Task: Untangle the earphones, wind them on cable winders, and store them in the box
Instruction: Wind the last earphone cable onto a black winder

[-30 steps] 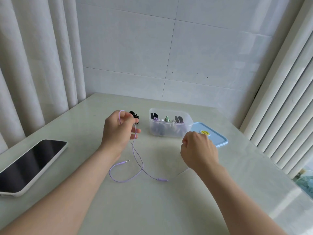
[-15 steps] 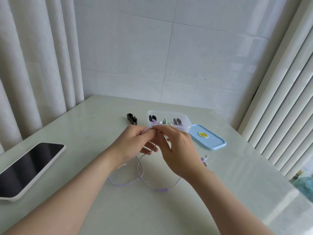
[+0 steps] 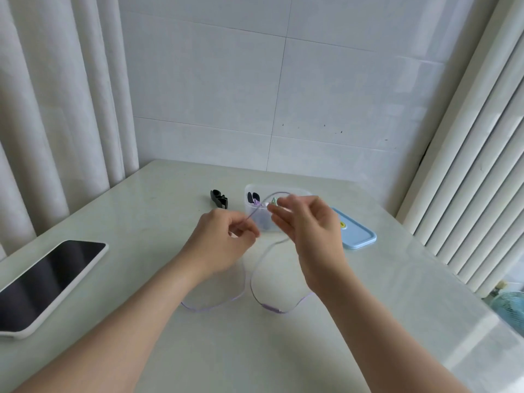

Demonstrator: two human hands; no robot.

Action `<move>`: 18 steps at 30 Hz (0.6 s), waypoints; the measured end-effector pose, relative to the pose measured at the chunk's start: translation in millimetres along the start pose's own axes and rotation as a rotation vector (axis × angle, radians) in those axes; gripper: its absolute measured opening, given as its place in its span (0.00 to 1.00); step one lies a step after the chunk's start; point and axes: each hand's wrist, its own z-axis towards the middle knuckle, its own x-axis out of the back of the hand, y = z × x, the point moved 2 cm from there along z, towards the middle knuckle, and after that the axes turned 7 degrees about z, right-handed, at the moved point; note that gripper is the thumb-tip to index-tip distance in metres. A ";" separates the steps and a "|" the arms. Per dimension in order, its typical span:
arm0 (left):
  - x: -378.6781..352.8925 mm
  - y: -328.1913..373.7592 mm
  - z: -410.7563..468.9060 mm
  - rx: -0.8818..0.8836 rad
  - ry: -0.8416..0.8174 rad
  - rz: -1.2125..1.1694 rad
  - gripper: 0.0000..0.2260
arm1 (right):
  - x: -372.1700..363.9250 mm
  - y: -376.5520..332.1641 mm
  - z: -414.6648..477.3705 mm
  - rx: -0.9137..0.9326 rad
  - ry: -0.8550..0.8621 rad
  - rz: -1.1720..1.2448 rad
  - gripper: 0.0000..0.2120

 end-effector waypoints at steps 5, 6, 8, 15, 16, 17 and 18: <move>0.0 -22.2 5.1 0.019 0.151 0.183 0.06 | 2.7 -13.9 5.9 -0.254 0.162 0.610 0.08; -0.2 -25.6 5.6 0.036 0.157 0.207 0.05 | 5.0 -13.5 5.8 -0.249 0.184 0.520 0.06; 0.1 -32.9 6.8 0.085 0.147 0.233 0.08 | 11.5 -11.1 8.0 -0.140 0.194 0.180 0.05; 3.1 -20.5 4.1 0.113 -0.176 0.407 0.29 | 14.5 -10.0 4.2 0.343 0.062 -1.100 0.10; 3.3 -17.7 3.0 0.079 -0.198 0.455 0.29 | 15.7 -7.9 3.8 0.318 0.052 -1.255 0.14; 3.1 -15.9 1.7 0.044 -0.218 0.479 0.29 | 18.3 -4.2 4.3 0.280 0.035 -1.372 0.17; 2.8 -14.0 -0.2 0.011 -0.241 0.482 0.28 | 21.5 0.9 4.7 0.249 0.010 -1.458 0.18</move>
